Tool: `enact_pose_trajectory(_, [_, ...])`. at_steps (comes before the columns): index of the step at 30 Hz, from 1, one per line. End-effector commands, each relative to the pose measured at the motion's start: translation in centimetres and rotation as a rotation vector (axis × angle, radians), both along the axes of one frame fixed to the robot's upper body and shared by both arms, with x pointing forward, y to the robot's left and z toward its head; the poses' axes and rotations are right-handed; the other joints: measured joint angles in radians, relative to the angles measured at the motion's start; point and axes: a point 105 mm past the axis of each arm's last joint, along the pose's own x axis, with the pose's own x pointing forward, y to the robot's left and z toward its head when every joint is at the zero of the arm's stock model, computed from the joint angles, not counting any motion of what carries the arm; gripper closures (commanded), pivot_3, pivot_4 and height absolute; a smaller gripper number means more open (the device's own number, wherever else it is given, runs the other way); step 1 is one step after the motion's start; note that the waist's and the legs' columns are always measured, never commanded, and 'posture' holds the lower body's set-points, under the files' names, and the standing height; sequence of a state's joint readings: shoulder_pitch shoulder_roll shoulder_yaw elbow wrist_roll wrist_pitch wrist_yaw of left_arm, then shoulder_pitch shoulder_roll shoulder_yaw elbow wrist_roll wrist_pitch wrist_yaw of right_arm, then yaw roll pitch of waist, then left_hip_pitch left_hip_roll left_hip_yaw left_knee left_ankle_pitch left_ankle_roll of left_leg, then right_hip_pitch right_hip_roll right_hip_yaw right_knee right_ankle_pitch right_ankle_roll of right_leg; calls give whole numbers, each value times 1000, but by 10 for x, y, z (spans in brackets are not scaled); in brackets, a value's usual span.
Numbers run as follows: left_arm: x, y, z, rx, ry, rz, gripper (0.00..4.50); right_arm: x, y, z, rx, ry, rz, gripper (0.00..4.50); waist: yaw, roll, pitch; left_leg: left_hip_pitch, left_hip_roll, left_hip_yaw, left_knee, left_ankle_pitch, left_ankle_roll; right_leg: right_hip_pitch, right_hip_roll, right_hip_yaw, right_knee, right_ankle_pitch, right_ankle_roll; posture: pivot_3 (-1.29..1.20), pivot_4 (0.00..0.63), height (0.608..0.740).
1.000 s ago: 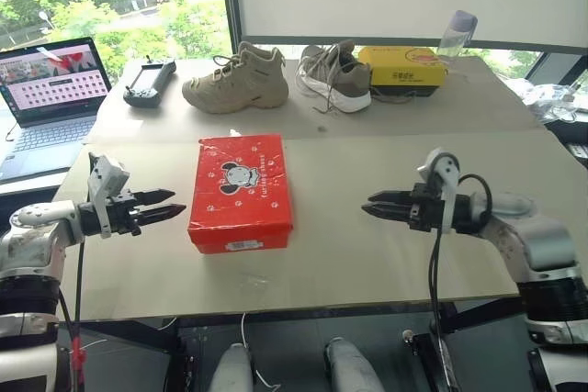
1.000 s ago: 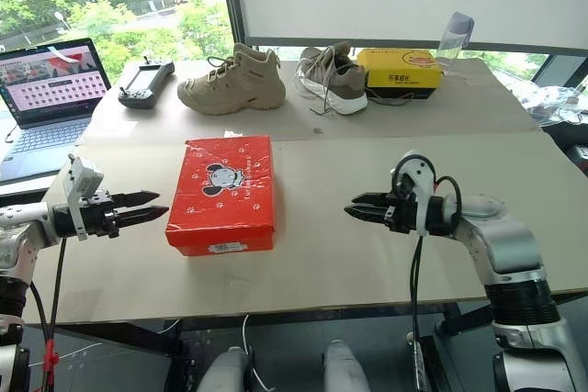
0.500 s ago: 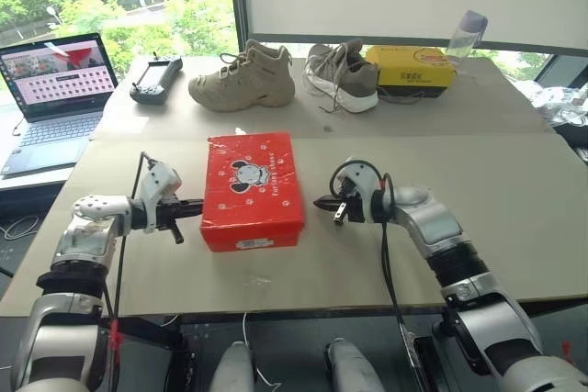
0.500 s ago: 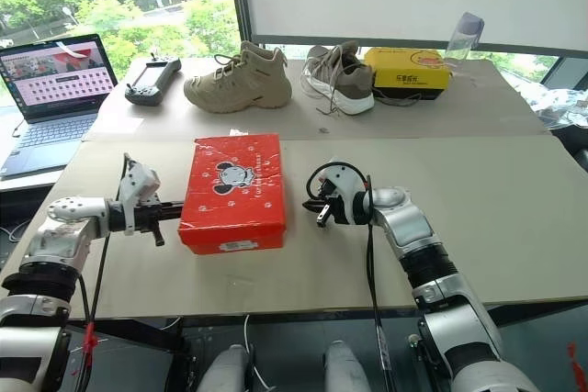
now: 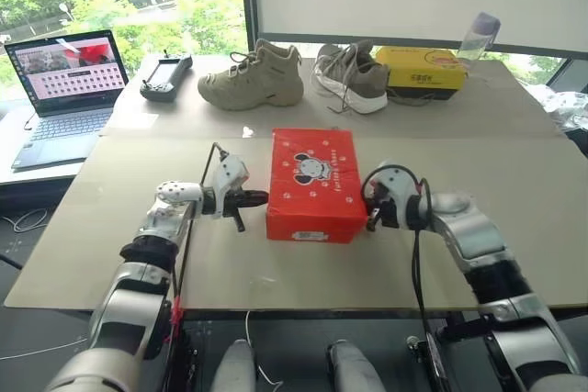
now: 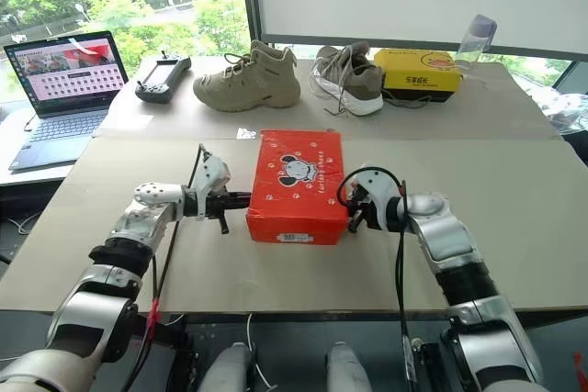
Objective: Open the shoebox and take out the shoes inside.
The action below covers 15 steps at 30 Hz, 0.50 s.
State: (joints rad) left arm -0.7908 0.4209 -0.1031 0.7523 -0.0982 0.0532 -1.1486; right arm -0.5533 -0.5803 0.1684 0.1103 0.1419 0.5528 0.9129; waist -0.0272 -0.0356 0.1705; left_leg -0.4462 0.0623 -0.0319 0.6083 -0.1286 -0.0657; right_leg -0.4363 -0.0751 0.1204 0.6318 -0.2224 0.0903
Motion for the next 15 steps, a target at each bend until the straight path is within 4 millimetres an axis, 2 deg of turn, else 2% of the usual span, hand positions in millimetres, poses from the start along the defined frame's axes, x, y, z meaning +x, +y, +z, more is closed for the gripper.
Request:
enact_pose_trajectory(1, [0, -16, 12, -4, -55, -81, 4477, -9, 14, 17, 52, -45, 55, 4500, -12, 0, 0, 0, 0, 0, 0, 0, 0, 0, 0, 0, 0, 0, 0, 0, 150, 712])
enact_pose_trajectory(3, [-2, -13, 9, 10, -49, -98, 4477, -10, 10, 14, 43, -39, 32, 4500, -18, 0, 0, 0, 0, 0, 1, 0, 0, 1, 0, 0, 1, 0, 0, 0, 150, 712])
enact_pose_trajectory(7, [-14, 10, 5, 41, -35, -104, 4477, -3, 7, 12, 62, -36, -4, 4500, -26, 0, 0, 1, 0, 0, 0, 0, 0, 1, 0, 0, 1, 0, 0, 0, 150, 712])
enact_pose_trajectory(10, [-25, 33, 11, 52, -43, -75, 4477, 5, 1, 12, 66, -43, -40, 4500, -35, 0, 0, 1, 0, 0, -1, 0, 0, 0, 0, 0, 1, 0, 0, 0, 150, 712])
enact_pose_trajectory(15, [-38, 50, 19, 69, -62, -22, 4477, 11, -1, 14, 70, -46, -36, 4500, -38, 0, 0, 1, 0, 0, 0, 0, 0, 1, 0, 0, 1, 0, 0, 0, 150, 712])
